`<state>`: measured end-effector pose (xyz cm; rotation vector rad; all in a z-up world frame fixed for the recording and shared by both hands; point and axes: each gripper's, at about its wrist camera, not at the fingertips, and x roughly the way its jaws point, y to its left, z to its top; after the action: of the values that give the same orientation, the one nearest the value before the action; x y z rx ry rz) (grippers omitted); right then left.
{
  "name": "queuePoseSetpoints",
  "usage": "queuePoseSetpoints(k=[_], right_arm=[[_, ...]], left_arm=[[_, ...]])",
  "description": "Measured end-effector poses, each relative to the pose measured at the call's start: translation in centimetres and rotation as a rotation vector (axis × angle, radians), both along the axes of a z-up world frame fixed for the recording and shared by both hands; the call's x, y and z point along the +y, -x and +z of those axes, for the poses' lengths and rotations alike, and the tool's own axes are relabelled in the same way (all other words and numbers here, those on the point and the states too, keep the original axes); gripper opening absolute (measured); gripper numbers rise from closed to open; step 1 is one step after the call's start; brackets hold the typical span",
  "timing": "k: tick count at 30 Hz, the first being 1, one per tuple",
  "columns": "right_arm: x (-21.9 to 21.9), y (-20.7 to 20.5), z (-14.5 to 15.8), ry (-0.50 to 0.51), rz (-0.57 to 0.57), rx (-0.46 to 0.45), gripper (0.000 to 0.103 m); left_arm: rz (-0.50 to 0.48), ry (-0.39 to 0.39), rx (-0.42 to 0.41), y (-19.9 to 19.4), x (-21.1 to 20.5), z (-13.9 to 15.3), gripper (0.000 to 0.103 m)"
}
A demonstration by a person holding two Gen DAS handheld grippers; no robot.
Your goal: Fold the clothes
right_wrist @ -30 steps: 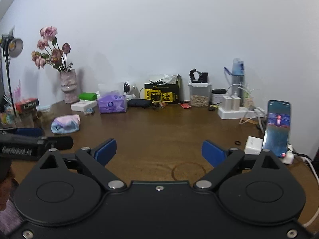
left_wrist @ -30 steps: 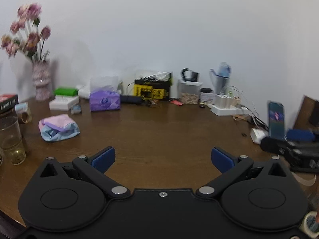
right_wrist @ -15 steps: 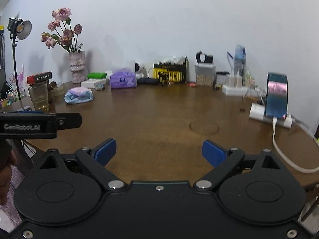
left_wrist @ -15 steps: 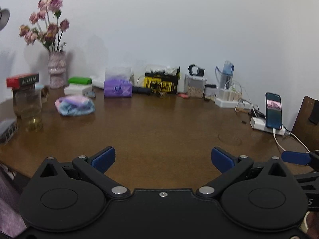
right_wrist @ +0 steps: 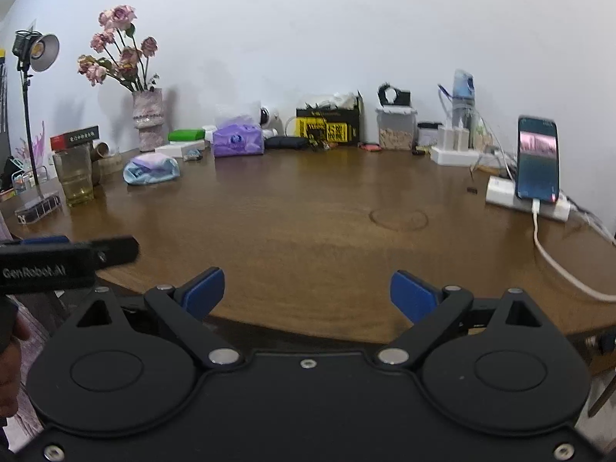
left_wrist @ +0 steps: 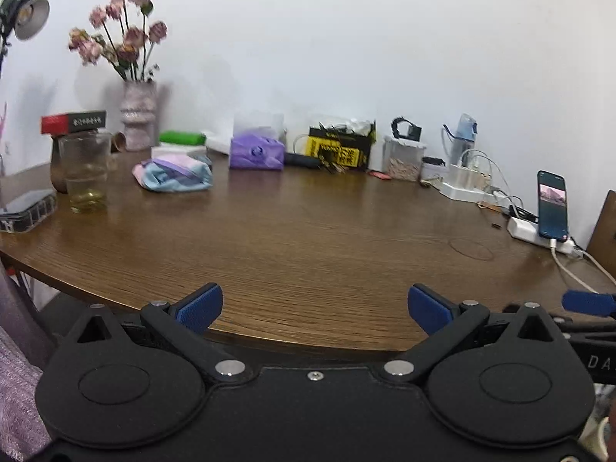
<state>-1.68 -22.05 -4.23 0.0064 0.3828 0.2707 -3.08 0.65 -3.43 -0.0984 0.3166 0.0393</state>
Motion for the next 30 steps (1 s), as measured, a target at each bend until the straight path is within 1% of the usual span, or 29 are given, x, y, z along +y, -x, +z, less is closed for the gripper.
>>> queuePoseSetpoints(k=[10,16,23,30], right_arm=[[-0.1,0.3,-0.8,0.000,-0.022,-0.008,0.096],[-0.3,-0.6,-0.9,0.003,0.000,0.004,0.096],[-0.2,-0.9,-1.0,0.004,-0.005,0.007,0.096],[-0.4,-1.1,-1.1,-0.001,-0.009,0.003,0.096]], left_arm=[[-0.022,-0.011,0.003,-0.5,-0.5,-0.8,0.103],[-0.044,-0.036,0.004,-0.4,-0.7,-1.0,0.103],[-0.052,-0.030,0.017,-0.7,-0.6,-1.5,0.103],[-0.073,-0.055,0.008,-0.5,-1.2,-1.4,0.103]])
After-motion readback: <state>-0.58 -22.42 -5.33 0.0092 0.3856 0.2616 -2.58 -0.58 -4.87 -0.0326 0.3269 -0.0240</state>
